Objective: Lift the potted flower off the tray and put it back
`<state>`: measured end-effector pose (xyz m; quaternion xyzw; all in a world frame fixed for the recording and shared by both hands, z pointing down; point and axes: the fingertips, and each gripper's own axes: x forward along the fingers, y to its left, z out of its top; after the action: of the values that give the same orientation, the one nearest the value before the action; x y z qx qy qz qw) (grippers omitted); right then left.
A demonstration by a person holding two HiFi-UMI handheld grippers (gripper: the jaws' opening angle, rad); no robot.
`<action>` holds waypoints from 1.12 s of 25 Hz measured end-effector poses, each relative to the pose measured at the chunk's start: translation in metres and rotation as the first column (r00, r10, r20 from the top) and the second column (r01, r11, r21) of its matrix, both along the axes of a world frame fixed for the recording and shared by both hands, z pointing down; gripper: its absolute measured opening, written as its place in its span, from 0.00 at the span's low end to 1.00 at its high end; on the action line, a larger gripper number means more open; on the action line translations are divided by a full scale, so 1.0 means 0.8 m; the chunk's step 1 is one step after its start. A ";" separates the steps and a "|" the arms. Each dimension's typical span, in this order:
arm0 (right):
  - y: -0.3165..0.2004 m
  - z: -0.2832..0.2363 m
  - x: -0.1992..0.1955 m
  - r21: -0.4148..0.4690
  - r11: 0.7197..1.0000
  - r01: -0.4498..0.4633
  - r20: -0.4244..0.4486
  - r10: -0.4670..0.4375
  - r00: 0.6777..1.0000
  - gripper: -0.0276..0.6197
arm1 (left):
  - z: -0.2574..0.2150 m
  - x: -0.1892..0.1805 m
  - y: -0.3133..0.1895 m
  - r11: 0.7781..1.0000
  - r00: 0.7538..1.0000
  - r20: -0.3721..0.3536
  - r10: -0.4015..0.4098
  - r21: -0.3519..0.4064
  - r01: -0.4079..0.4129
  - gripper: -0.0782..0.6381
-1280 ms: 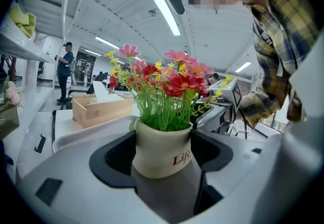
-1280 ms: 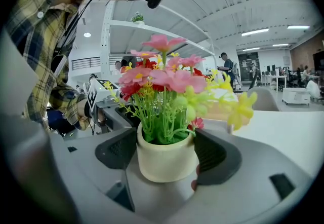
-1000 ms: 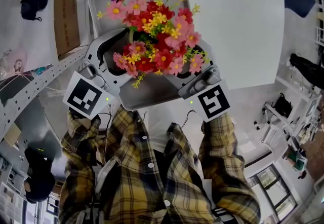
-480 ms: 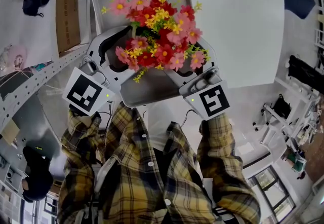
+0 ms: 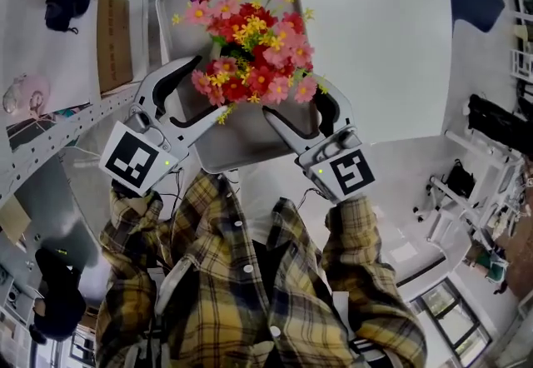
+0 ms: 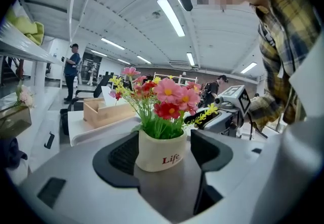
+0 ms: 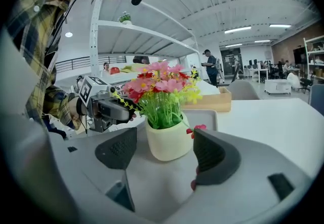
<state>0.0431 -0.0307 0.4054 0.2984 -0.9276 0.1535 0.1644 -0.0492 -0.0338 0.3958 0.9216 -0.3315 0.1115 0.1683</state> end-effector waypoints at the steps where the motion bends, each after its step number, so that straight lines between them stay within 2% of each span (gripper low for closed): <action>1: 0.002 -0.003 0.001 0.000 1.000 0.001 -0.001 -0.001 1.000 0.57 | -0.004 -0.001 0.003 1.000 1.000 0.000 -0.004 0.001 0.004 0.57; 11: 0.026 -0.046 0.006 0.021 1.000 0.021 -0.008 -0.021 1.000 0.57 | -0.052 -0.007 0.030 0.999 0.999 -0.035 -0.026 0.018 0.026 0.57; 19: 0.052 -0.097 0.014 0.024 0.999 0.036 0.029 -0.037 0.999 0.57 | -0.110 0.014 0.053 0.999 0.996 -0.092 -0.005 0.050 0.010 0.56; 24: 0.058 -0.154 0.013 0.085 0.996 0.030 0.094 -0.038 0.995 0.57 | -0.158 0.028 0.061 0.994 0.990 -0.143 0.006 0.106 0.010 0.53; 28: 0.057 -0.210 0.017 0.180 0.984 0.006 0.184 -0.039 0.982 0.56 | -0.193 0.043 0.072 0.989 0.986 -0.164 0.022 0.150 0.003 0.47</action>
<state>0.0568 0.0147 0.2377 0.2858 -0.9522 0.0951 0.0510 -0.0145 0.0240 0.2415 0.9393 -0.3195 0.0104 0.1248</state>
